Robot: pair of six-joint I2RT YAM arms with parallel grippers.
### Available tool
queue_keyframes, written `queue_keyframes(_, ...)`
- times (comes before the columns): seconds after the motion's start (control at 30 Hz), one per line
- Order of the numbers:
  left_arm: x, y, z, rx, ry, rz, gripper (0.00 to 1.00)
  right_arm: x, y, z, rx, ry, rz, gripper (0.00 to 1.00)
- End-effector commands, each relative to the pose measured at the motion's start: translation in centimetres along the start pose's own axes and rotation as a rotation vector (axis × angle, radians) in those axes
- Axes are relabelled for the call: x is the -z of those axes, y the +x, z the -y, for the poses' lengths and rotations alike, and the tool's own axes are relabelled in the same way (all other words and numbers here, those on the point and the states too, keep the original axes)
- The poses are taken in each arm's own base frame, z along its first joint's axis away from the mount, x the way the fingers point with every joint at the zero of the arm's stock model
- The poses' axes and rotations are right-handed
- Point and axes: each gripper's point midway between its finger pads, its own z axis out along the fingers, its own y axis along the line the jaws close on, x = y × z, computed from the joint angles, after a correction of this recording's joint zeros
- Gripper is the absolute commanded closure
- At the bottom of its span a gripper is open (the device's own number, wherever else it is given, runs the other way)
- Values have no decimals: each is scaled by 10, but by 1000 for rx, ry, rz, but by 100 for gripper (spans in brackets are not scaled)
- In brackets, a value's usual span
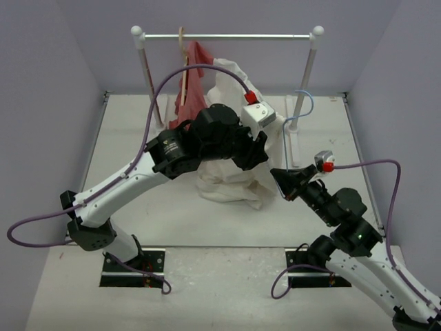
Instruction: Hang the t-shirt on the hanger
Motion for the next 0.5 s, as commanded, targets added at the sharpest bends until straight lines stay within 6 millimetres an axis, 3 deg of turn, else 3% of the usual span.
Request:
queue_keyframes(0.0,42,-42,-27,-9,-212,112,57,9,-37,-17,5,-105,234,100)
queue_keyframes(0.03,55,-51,-35,-11,-267,138,44,11,-39,-17,4,-111,257,100)
queue_keyframes(0.07,58,-55,-35,-13,-268,151,38,12,-42,-18,2,-117,269,100)
queue_keyframes(0.23,117,-93,-62,-33,-460,341,23,14,-37,-26,22,-175,281,100)
queue_keyframes(0.3,131,-101,-72,-140,-527,391,19,14,-31,-25,44,-174,248,100)
queue_keyframes(0.43,125,-96,-89,-365,-618,454,0,18,-21,-35,96,-226,151,100)
queue_keyframes(0.47,123,-97,-92,-356,-630,459,0,21,-22,-38,102,-237,131,100)
